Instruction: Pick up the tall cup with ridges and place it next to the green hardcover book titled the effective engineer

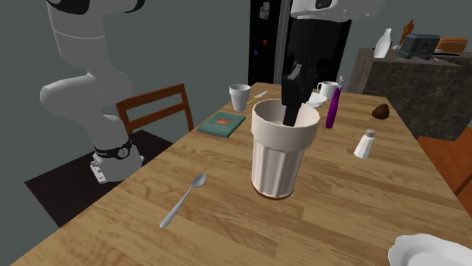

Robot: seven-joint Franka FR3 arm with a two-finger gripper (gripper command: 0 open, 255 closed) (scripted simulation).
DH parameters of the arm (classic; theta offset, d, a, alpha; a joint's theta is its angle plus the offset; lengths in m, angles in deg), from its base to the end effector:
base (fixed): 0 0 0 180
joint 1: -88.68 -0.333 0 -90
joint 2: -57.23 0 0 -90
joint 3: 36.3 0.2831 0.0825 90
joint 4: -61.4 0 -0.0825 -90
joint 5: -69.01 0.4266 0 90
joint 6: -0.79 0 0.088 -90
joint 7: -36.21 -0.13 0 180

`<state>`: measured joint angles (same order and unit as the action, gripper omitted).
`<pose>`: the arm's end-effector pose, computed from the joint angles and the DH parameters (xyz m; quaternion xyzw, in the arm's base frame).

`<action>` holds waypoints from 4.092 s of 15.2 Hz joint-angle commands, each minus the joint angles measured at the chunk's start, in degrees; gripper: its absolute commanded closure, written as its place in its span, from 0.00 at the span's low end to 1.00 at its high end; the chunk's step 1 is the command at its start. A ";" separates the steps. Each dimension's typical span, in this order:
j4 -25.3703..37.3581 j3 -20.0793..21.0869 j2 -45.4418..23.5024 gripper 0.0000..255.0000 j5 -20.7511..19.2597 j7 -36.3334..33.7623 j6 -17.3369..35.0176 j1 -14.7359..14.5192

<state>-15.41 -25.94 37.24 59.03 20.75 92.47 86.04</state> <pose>0.6739 0.1168 0.4688 0.9974 -0.0193 -0.0269 0.0645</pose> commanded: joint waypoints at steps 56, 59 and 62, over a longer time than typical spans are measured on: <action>-43.47 12.90 49.23 1.00 17.02 -22.28 -5.56 -12.94; -46.06 13.13 49.61 1.00 17.28 -22.27 -3.33 -13.11; -48.56 13.38 49.87 1.00 17.52 -22.28 -1.08 -13.26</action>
<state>-62.93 -12.58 86.85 76.45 -1.60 90.55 72.86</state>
